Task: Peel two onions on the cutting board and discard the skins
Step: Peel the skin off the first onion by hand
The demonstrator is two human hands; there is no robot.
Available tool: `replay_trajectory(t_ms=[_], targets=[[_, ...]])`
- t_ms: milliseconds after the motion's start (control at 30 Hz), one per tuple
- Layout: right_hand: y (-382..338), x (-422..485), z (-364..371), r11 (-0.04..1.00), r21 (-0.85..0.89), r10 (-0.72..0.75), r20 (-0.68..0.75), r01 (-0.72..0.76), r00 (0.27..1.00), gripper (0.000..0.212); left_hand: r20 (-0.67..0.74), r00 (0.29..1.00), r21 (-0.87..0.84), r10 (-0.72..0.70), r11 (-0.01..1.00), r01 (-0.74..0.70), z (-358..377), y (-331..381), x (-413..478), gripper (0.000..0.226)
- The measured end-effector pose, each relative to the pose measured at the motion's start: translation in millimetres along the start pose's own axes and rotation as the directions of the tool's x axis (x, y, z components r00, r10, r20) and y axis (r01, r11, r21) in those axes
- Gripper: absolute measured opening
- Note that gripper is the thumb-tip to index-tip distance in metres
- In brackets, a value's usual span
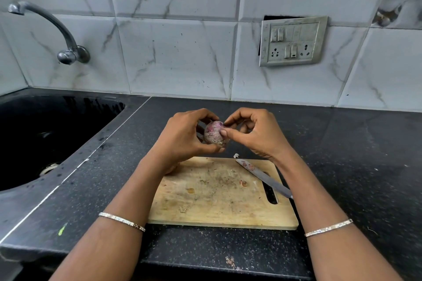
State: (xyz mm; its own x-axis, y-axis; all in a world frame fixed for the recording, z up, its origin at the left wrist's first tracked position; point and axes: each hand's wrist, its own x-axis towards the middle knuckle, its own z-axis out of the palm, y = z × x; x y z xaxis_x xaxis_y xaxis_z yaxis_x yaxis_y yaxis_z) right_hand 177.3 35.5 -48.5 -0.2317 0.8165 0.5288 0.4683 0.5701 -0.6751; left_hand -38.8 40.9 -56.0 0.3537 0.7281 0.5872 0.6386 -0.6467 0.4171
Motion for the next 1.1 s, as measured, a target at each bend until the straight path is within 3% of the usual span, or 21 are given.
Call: replay_trajectory(t_ms=[300, 733, 833, 1100], targets=[[-6.9, -3.5, 10.2, 0.986, -0.158, -0.075, -0.085, 0.061, 0.994, 0.006, -0.003, 1.000, 0.049, -0.016, 0.999, 0.016, 0.6, -0.3, -0.5, 0.061], [-2.4, -1.1, 17.3, 0.933, -0.346, -0.118, -0.035, 0.098, 0.992, 0.001, -0.005, 1.000, 0.081, -0.024, 0.996, 0.024, 3.0, -1.2, -0.5, 0.061], [-0.9, -0.8, 11.2, 0.921, -0.384, -0.101, -0.077, 0.064, 0.992, 0.000, -0.004, 0.999, 0.068, -0.034, 0.997, 0.034, 2.3, -1.8, -1.7, 0.060], [-4.9, -7.1, 2.2, 0.979, -0.183, 0.084, -0.053, -0.093, 0.995, 0.013, 0.011, 1.000, 0.039, -0.010, 0.999, 0.009, -4.0, 7.1, -9.5, 0.062]])
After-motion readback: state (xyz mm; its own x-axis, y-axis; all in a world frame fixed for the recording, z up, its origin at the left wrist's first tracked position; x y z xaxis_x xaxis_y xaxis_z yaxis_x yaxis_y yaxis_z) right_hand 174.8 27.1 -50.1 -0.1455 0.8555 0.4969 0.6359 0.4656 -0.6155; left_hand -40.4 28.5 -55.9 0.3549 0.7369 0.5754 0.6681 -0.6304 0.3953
